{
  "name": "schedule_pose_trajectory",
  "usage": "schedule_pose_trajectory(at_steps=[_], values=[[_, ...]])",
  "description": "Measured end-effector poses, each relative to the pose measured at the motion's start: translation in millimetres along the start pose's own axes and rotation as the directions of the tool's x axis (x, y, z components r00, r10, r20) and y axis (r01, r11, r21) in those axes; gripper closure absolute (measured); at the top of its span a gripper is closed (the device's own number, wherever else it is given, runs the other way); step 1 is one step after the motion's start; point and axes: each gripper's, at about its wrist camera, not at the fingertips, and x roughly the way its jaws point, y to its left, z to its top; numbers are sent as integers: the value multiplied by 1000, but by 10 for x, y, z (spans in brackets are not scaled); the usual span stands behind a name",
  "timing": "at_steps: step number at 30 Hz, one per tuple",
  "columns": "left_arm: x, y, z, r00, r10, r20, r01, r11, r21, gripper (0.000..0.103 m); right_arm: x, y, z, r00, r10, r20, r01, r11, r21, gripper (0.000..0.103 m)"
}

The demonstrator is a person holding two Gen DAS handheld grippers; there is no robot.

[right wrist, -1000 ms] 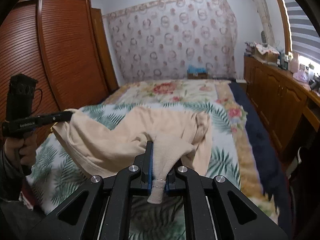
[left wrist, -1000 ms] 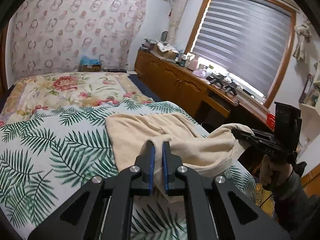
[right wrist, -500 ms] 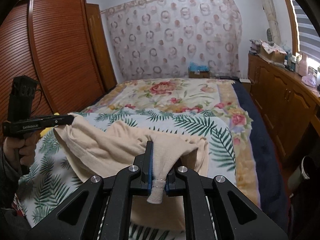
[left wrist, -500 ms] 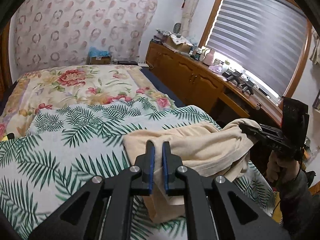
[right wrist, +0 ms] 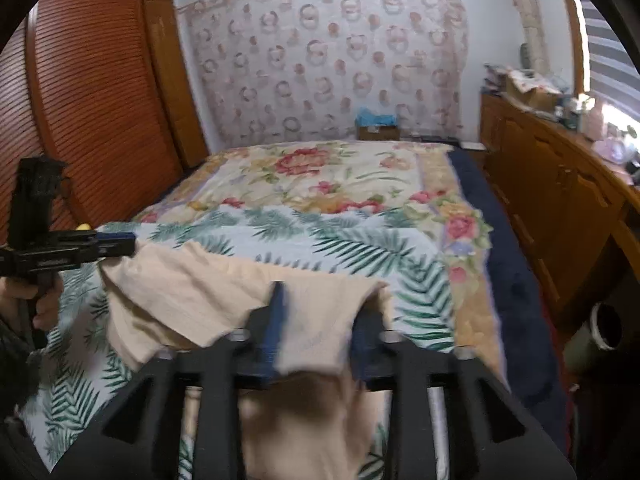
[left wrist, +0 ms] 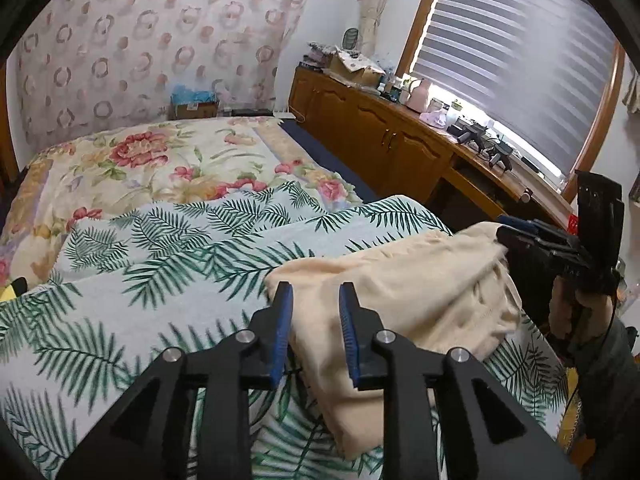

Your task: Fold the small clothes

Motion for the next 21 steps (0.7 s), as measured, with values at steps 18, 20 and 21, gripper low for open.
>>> schedule_pose_trajectory(at_steps=[18,20,21], values=[[314,-58,-194,987,-37,-156,52,995,90,78,213,-36,-245,992,34,-119,-43,996,-76,52],[409,-64,-93,988,-12,-153,27,995,98,78,330,-32,-187,990,49,-131,-61,995,-84,52],[436,-62,-64,989,-9,-149,24,995,101,78,383,-47,-158,989,56,-135,-68,994,-84,52]])
